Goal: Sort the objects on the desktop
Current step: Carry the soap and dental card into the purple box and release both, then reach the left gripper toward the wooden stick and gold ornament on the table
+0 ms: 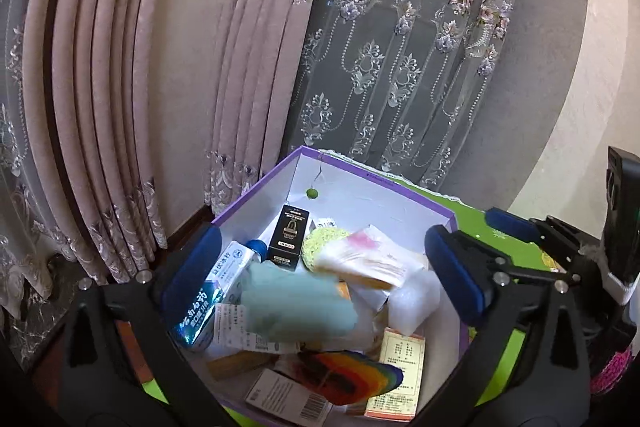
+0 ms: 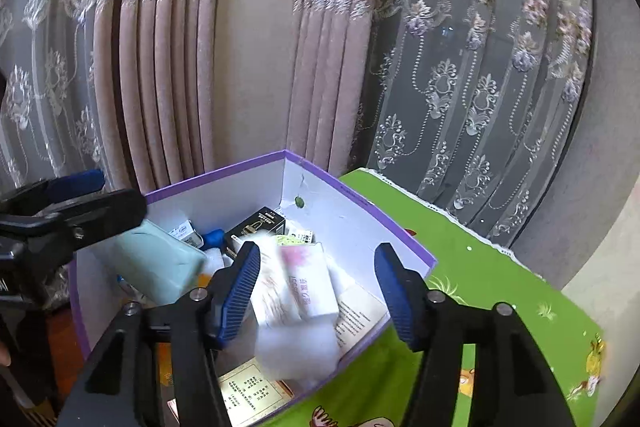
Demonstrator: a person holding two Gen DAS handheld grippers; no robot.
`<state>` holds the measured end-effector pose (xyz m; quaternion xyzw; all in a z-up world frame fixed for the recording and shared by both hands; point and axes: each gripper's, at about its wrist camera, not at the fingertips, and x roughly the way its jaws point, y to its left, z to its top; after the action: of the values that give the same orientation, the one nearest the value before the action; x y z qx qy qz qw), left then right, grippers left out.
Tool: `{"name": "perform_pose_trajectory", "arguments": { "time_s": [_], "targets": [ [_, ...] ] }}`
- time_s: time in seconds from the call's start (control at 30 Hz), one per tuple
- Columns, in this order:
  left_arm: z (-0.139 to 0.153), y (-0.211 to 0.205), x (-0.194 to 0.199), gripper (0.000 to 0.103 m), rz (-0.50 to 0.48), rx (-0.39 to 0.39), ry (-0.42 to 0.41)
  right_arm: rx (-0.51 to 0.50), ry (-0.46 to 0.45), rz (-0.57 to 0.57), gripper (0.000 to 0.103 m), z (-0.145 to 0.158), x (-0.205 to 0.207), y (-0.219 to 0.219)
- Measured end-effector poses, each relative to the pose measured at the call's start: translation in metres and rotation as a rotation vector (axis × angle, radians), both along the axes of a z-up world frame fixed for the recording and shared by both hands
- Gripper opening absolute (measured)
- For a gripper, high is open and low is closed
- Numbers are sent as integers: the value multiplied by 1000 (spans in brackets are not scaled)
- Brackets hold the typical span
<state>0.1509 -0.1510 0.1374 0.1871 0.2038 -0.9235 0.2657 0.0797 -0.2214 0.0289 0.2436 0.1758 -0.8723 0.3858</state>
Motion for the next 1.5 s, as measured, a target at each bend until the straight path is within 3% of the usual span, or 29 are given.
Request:
{"name": "perform_pose_trajectory", "arguments": {
  "time_s": [0.17,0.23,0.37,0.5,0.67,0.8,0.9,1.03,1.13,1.27,1.37,1.5],
  "targets": [
    [7,29,-13,102,-68,-18,0,-41,5,-60,64,0,-6,42],
    [11,48,-23,102,-115,-35,-9,-57,5,-102,70,-1,-11,68],
    [10,100,-60,102,-279,-46,-53,-68,-22,-227,75,-18,-21,134],
    [-2,157,-122,102,-433,-32,-135,-11,-46,-360,77,-46,-26,206],
    [-31,219,-219,102,-543,12,-217,62,-104,-484,77,-90,-25,290],
    [-56,275,-313,102,-613,18,-256,124,-139,-542,77,-119,-32,332],
    [-74,325,-376,102,-705,-95,-293,151,-155,-561,77,-131,-36,348],
    [-99,382,-461,102,-983,-209,-339,134,-182,-540,77,-137,-44,364],
    [-113,395,-516,102,-1108,-203,-357,117,-204,-533,77,-142,-48,372],
    [-127,400,-586,97,-1158,-192,-383,72,-226,-540,77,-146,-55,380],
    [-132,408,-610,95,-1259,-195,-389,15,-252,-534,77,-149,-59,382],
    [-137,437,-632,87,-1392,-314,-417,26,-302,-536,77,-158,-67,375]
  ]
}}
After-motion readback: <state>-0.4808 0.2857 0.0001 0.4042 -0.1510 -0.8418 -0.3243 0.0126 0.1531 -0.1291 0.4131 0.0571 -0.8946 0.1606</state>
